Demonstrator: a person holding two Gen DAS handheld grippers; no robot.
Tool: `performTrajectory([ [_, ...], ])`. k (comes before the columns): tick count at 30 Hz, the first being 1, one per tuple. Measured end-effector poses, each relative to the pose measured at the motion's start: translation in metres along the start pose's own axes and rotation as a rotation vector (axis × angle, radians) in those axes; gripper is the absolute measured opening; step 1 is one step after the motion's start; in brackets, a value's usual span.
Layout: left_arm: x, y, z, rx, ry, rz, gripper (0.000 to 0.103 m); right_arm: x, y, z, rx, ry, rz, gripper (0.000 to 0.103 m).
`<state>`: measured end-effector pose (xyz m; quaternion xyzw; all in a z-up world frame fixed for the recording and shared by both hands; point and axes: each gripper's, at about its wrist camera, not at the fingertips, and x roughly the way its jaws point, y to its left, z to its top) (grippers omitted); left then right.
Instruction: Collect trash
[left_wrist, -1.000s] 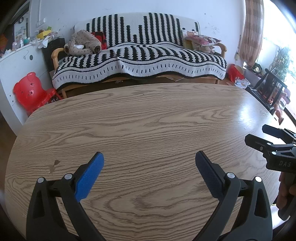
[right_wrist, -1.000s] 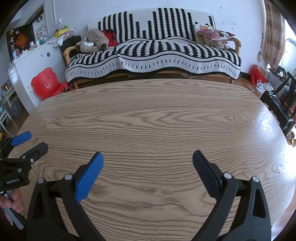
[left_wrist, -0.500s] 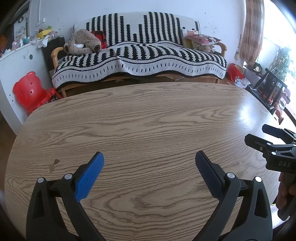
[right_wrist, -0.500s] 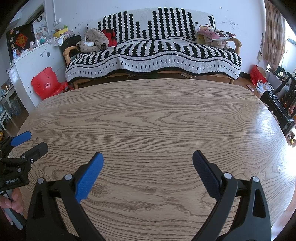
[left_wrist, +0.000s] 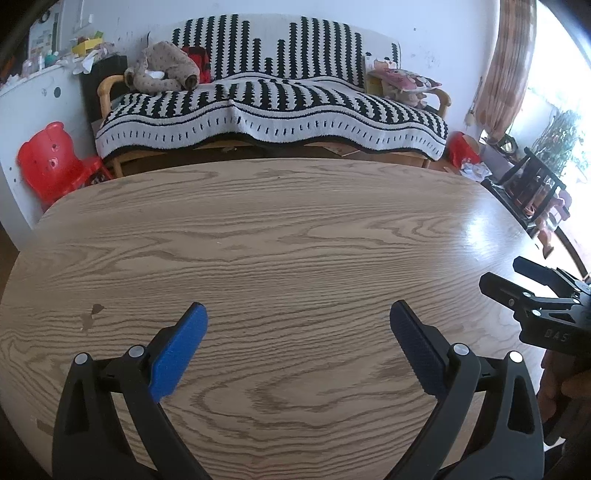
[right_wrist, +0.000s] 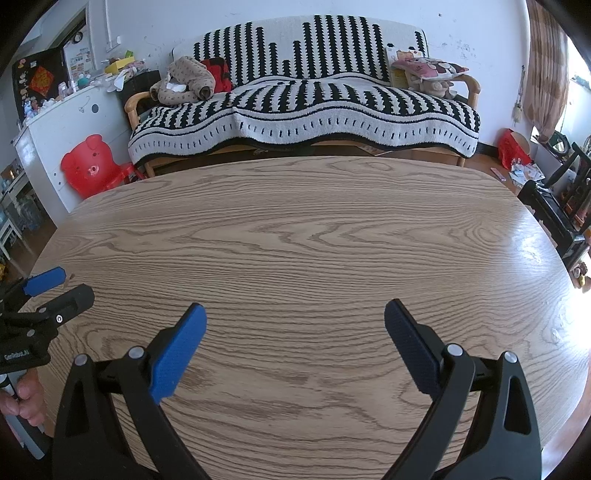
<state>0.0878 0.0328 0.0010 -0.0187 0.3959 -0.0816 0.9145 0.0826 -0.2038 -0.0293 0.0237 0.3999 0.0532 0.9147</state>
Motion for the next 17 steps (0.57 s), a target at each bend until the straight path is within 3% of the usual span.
performTrajectory([
  [5, -0.001, 0.002, 0.0, -0.001, -0.013, 0.007, 0.096, 0.0, 0.0, 0.0, -0.001, 0.001, 0.0, 0.094],
  [12, -0.003, -0.006, 0.001, 0.074, -0.046, 0.089, 0.096, 0.0, -0.001, 0.0, 0.0, 0.004, 0.0, 0.094],
  [17, 0.002, -0.006, 0.0, 0.084, -0.022, 0.052, 0.096, 0.002, -0.006, -0.001, -0.002, 0.007, -0.009, 0.096],
])
